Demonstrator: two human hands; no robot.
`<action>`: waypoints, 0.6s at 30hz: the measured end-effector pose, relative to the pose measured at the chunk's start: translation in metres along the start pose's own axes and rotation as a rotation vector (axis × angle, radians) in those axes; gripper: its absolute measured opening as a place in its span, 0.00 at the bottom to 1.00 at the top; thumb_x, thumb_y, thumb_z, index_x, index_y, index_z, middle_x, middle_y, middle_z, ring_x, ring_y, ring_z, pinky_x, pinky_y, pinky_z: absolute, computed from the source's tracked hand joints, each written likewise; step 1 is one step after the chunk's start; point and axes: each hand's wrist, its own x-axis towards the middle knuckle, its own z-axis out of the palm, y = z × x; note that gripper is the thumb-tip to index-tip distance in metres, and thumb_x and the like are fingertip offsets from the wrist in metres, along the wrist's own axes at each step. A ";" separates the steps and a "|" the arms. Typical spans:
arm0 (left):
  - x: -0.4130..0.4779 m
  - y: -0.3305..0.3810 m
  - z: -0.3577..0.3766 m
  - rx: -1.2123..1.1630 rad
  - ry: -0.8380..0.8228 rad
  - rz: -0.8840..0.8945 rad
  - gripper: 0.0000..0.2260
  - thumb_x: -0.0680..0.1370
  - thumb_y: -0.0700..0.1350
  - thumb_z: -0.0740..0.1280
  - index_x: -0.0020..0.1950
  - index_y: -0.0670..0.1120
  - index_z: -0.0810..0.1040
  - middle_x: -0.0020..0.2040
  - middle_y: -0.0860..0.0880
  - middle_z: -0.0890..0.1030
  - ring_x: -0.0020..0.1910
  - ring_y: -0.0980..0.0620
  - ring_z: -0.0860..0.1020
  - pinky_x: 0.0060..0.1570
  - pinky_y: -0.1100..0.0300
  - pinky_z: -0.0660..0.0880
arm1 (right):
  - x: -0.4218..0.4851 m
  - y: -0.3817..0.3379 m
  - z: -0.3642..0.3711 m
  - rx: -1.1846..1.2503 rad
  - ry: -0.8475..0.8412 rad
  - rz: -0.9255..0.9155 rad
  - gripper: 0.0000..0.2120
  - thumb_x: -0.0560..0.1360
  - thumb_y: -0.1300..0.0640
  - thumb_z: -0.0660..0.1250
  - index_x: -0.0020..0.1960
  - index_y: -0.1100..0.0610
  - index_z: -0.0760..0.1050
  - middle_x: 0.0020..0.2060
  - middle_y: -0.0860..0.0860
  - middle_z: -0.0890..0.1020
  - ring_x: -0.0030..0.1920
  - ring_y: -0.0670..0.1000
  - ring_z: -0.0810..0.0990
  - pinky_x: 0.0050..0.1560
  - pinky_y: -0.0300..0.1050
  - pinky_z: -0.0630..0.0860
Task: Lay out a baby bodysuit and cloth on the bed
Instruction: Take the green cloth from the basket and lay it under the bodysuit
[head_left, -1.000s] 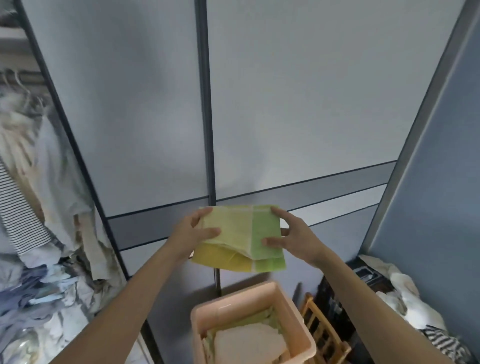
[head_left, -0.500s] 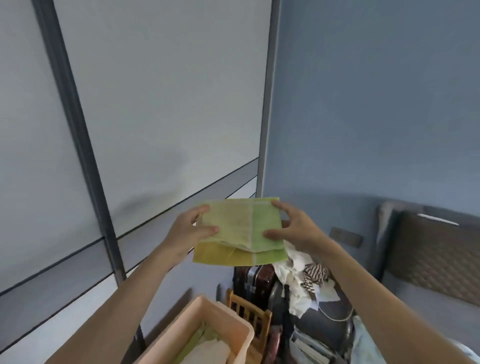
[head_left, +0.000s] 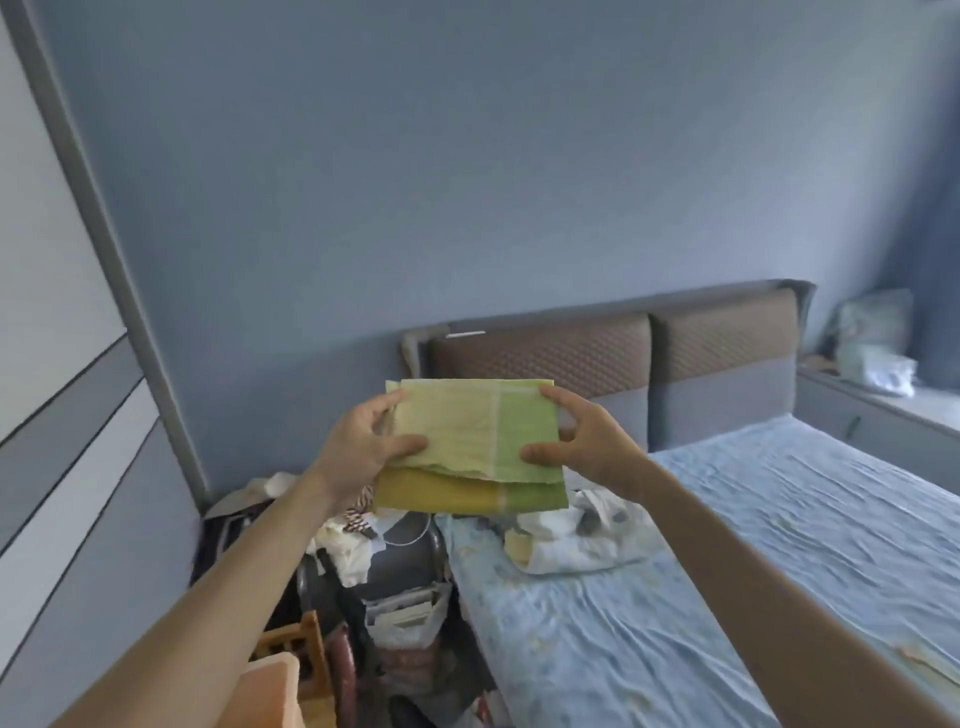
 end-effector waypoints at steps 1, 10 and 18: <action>0.006 0.001 0.027 -0.010 -0.055 0.009 0.49 0.59 0.53 0.88 0.78 0.48 0.73 0.64 0.49 0.86 0.62 0.47 0.84 0.66 0.44 0.79 | -0.020 0.006 -0.020 -0.008 0.047 0.019 0.49 0.68 0.62 0.83 0.82 0.53 0.61 0.59 0.52 0.84 0.53 0.50 0.88 0.48 0.44 0.85; 0.001 0.029 0.275 -0.119 -0.511 0.029 0.35 0.70 0.38 0.82 0.75 0.47 0.74 0.63 0.44 0.85 0.59 0.47 0.86 0.56 0.53 0.83 | -0.222 0.055 -0.184 -0.072 0.477 0.174 0.48 0.67 0.64 0.83 0.80 0.50 0.64 0.62 0.48 0.82 0.52 0.47 0.88 0.49 0.49 0.86; -0.052 0.056 0.445 -0.117 -0.727 0.106 0.38 0.67 0.40 0.84 0.75 0.49 0.76 0.62 0.49 0.85 0.54 0.49 0.87 0.54 0.53 0.84 | -0.389 0.066 -0.260 -0.104 0.740 0.255 0.46 0.67 0.63 0.84 0.79 0.49 0.66 0.60 0.46 0.83 0.52 0.47 0.88 0.47 0.45 0.85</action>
